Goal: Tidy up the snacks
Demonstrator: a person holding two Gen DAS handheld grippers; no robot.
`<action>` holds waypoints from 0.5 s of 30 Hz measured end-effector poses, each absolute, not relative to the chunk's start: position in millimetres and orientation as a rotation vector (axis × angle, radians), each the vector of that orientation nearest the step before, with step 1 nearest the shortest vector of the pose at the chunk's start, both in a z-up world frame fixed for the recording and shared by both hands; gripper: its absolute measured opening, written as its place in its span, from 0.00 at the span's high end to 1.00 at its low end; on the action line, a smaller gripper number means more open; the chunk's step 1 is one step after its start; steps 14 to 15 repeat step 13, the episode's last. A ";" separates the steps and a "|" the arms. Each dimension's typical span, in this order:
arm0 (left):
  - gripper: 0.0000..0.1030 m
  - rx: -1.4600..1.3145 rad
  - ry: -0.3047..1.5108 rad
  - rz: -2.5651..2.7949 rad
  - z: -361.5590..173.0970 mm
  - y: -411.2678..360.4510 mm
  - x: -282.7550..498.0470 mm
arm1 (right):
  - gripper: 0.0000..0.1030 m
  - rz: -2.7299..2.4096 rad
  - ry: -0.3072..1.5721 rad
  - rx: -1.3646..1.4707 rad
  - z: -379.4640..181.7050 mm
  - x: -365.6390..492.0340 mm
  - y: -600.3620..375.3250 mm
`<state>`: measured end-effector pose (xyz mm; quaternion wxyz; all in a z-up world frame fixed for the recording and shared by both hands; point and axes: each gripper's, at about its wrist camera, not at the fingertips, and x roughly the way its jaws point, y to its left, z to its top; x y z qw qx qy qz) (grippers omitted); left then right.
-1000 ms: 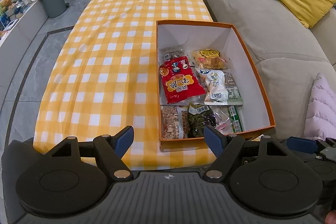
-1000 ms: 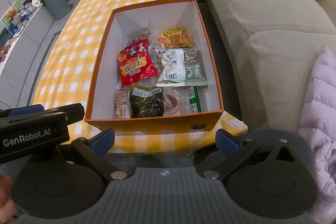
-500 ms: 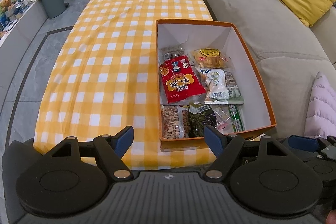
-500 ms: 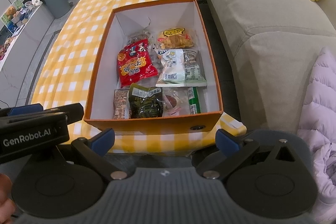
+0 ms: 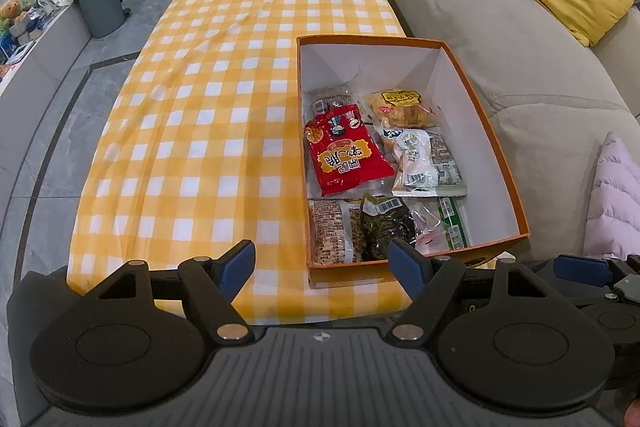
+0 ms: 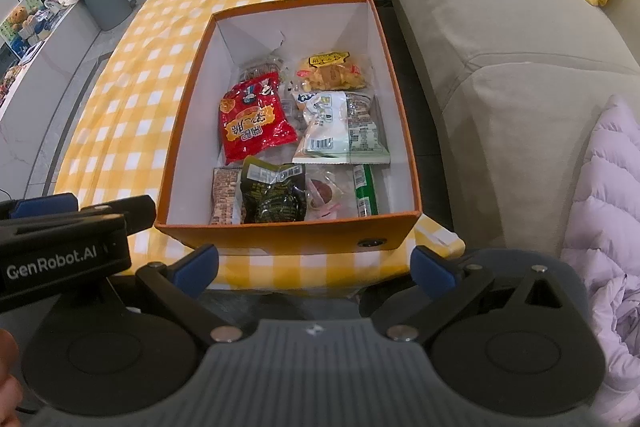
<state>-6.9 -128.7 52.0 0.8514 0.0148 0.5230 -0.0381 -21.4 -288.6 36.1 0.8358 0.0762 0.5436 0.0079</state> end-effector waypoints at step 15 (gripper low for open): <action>0.15 0.026 1.110 -0.090 50.6 -127.5 -6.6 | 0.04 0.024 1.153 0.152 35.3 -22.0 -286.2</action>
